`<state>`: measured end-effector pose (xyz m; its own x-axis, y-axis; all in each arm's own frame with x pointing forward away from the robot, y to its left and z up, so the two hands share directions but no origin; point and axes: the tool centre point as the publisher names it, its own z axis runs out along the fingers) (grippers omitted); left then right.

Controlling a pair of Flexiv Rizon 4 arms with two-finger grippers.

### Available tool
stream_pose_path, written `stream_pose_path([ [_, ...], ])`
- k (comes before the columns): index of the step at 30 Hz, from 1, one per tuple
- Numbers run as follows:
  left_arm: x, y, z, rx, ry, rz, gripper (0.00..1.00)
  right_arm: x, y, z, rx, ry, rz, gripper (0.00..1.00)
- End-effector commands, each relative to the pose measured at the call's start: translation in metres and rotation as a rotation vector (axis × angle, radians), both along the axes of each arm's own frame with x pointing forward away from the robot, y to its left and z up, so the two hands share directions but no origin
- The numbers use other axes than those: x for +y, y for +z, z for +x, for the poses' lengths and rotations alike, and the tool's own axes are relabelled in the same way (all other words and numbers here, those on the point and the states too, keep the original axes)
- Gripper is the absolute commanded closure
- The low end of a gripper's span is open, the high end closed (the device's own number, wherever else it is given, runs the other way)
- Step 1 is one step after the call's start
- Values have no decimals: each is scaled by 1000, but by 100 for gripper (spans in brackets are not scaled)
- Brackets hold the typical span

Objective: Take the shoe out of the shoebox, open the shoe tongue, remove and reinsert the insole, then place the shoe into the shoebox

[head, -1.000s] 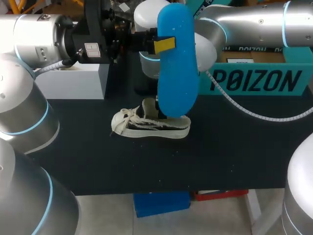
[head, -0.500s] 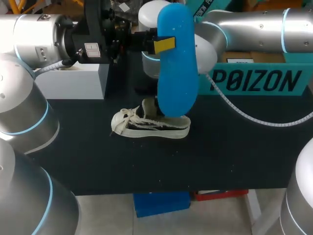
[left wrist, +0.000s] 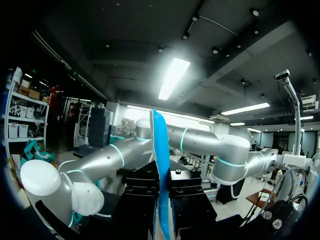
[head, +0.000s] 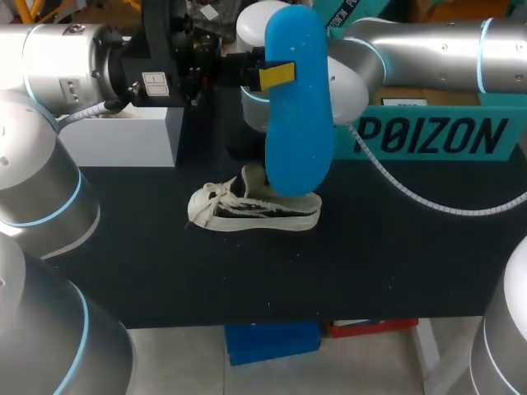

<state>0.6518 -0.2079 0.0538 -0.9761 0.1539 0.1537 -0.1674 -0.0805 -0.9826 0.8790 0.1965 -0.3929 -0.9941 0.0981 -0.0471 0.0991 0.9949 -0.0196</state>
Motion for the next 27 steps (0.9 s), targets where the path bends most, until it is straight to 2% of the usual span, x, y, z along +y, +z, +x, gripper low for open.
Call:
stream_pose_path([
  [1,-1,0,-1,0,2,2,100,-1,0,0,0,0,1,100],
  [7,-1,0,-1,0,2,2,100,-1,0,0,0,0,1,100],
  [10,-1,0,-1,0,2,2,100,-12,18,-4,-18,-58,25,100],
  [15,-1,0,-1,0,2,2,100,-35,57,1,-56,-277,-86,100],
  [19,-1,0,-1,0,2,2,100,-47,87,5,-13,-506,-122,100],
  [22,-1,0,-1,0,2,2,100,-50,102,7,-26,-681,-156,100],
  [27,-1,0,-1,0,2,2,100,-56,114,14,-32,-1007,-178,100],
])
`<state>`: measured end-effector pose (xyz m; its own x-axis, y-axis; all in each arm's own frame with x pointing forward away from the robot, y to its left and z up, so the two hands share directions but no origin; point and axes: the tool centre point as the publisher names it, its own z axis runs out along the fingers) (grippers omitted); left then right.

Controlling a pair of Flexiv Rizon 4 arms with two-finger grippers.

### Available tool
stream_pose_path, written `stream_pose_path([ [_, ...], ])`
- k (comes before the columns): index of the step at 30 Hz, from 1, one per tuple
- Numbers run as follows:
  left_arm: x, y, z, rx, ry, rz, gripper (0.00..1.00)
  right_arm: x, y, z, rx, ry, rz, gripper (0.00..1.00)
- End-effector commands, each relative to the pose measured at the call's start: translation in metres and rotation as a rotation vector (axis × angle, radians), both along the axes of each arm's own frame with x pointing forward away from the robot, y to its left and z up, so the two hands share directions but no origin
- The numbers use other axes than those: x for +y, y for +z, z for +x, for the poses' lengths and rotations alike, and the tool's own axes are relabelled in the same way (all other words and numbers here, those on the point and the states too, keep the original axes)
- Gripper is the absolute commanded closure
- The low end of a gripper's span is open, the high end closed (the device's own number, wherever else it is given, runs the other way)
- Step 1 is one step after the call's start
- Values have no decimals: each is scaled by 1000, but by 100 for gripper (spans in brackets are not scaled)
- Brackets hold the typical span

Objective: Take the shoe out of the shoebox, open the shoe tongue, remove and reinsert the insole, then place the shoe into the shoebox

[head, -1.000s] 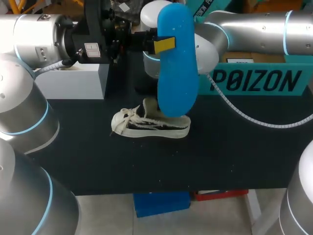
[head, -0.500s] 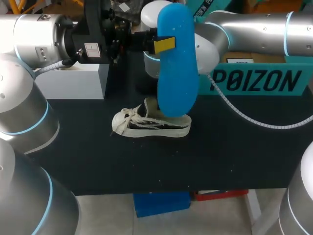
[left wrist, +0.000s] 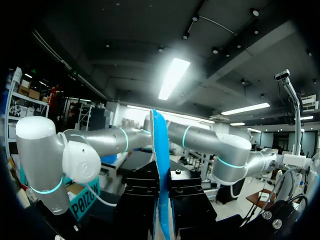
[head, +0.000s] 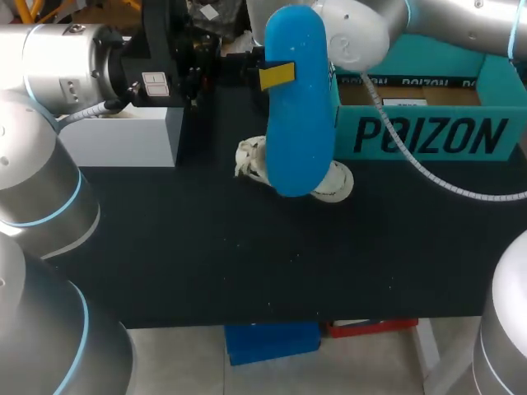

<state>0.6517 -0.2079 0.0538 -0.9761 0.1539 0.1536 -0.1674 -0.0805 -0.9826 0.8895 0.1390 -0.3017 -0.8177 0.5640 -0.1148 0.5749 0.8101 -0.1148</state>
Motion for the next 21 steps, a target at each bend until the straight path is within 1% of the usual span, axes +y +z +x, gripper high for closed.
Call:
stream_pose_path([
  [1,-1,0,-1,0,2,2,100,1,25,4,-21,-545,-64,100],
  [5,-1,0,-1,0,2,2,100,4,29,4,-42,-737,-59,100],
  [11,-1,0,-1,0,2,2,100,10,36,3,-87,-929,-44,100],
  [14,-1,0,-1,0,2,2,100,15,37,2,-111,-1004,-39,100],
  [21,-1,0,-1,0,2,2,100,25,37,-3,-159,-1077,-27,100],
])
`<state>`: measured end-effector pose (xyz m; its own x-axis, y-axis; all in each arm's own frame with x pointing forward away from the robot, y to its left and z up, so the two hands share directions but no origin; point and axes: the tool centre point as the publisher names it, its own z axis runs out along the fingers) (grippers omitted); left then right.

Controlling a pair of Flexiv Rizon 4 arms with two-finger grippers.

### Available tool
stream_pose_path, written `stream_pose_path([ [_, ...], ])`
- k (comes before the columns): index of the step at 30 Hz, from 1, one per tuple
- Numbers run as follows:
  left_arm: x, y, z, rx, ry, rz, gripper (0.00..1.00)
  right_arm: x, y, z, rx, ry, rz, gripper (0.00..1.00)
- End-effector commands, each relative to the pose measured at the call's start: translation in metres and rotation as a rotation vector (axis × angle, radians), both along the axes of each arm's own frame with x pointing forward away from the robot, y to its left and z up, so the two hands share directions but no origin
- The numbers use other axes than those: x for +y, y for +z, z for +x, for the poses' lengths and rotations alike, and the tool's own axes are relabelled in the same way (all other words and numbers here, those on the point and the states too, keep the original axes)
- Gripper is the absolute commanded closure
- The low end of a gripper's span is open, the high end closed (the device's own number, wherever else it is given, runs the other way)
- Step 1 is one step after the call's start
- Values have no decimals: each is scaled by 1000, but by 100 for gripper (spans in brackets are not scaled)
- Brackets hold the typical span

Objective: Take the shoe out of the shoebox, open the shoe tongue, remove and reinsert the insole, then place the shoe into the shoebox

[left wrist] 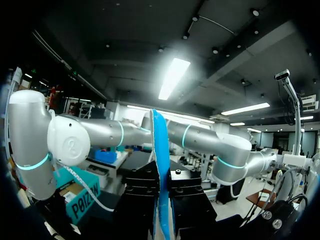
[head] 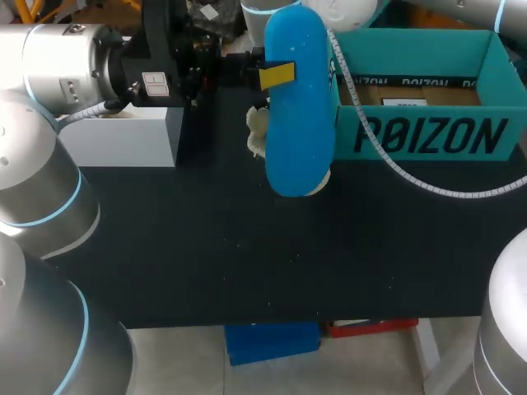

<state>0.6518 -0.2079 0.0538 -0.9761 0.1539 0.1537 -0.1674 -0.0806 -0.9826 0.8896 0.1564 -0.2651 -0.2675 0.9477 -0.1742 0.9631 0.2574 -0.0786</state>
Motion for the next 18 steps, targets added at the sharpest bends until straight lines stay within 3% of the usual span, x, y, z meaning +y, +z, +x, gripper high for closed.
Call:
stream_pose_path([
  [1,-1,0,-1,0,2,2,100,10,-1,-3,-103,-388,-21,100],
  [18,-1,0,-1,0,2,2,100,39,-35,-3,-114,-353,55,100],
])
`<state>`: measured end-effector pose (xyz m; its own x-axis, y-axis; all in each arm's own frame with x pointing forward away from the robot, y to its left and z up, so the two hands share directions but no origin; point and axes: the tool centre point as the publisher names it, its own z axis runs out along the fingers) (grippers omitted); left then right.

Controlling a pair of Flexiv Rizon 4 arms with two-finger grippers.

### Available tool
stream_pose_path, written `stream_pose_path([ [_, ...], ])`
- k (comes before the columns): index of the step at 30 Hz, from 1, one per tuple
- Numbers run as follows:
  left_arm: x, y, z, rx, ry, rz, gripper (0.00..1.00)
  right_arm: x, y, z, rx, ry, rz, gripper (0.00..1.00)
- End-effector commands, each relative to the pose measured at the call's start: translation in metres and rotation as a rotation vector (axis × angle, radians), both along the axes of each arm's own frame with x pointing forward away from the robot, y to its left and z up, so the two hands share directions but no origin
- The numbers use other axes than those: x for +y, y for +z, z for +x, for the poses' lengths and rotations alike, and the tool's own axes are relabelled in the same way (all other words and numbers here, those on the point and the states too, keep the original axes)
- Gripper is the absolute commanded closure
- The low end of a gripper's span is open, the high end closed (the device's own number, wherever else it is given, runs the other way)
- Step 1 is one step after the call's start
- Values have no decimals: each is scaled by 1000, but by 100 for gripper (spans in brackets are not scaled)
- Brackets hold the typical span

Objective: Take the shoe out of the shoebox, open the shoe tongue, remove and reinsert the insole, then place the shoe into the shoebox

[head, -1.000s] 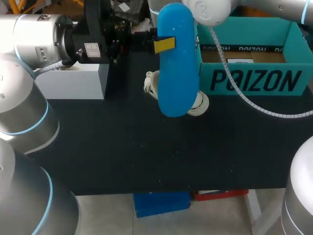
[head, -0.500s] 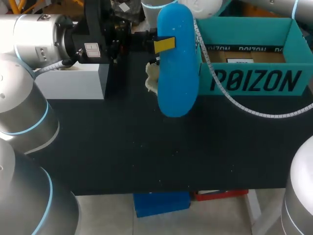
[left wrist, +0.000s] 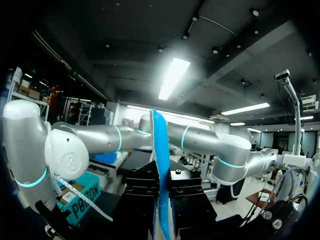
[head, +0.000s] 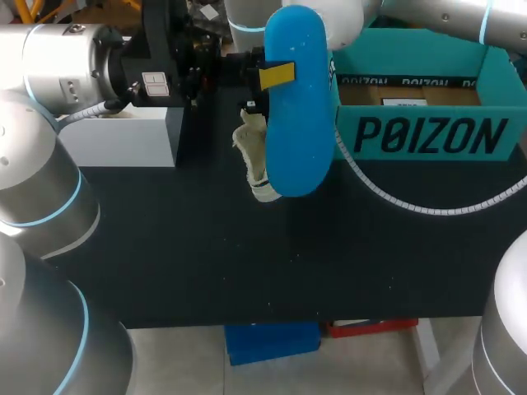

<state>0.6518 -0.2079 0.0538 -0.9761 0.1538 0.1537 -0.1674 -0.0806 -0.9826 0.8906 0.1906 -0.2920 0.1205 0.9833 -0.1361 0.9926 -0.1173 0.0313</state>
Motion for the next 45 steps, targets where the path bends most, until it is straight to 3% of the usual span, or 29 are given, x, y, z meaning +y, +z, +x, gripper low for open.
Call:
stream_pose_path([
  [1,-1,0,-1,0,2,2,100,7,-11,-5,-10,40,5,100],
  [11,-1,0,-1,0,2,2,100,12,-32,-12,4,62,68,100],
  [22,-1,0,-1,0,2,2,100,16,-71,-26,52,-4,136,100],
  [33,-1,0,-1,0,2,2,100,-7,-102,-37,43,-17,130,100],
  [45,-1,0,-1,0,2,2,100,-22,-108,-41,51,-24,120,100],
])
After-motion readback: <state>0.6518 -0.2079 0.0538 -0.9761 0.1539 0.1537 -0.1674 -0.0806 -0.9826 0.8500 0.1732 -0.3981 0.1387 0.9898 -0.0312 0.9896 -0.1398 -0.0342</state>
